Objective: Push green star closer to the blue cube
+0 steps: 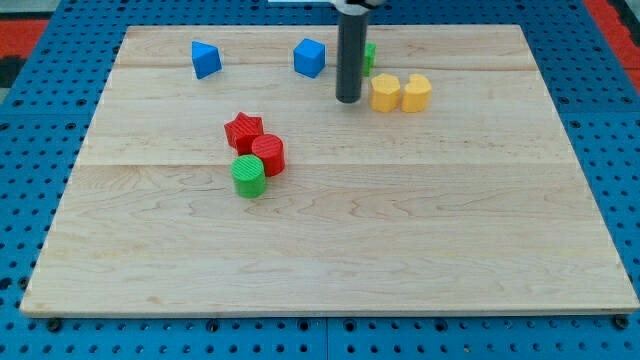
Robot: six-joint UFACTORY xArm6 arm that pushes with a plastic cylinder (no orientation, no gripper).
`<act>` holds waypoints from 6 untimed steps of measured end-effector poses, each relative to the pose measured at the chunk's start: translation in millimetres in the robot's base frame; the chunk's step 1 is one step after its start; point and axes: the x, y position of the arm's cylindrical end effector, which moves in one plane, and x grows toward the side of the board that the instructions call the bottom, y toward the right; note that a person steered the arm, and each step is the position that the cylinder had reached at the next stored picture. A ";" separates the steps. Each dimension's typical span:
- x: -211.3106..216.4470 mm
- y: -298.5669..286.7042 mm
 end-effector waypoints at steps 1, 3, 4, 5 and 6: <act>-30.3 64.1; -93.3 64.0; -71.2 14.9; -45.2 -29.0; -2.3 -46.8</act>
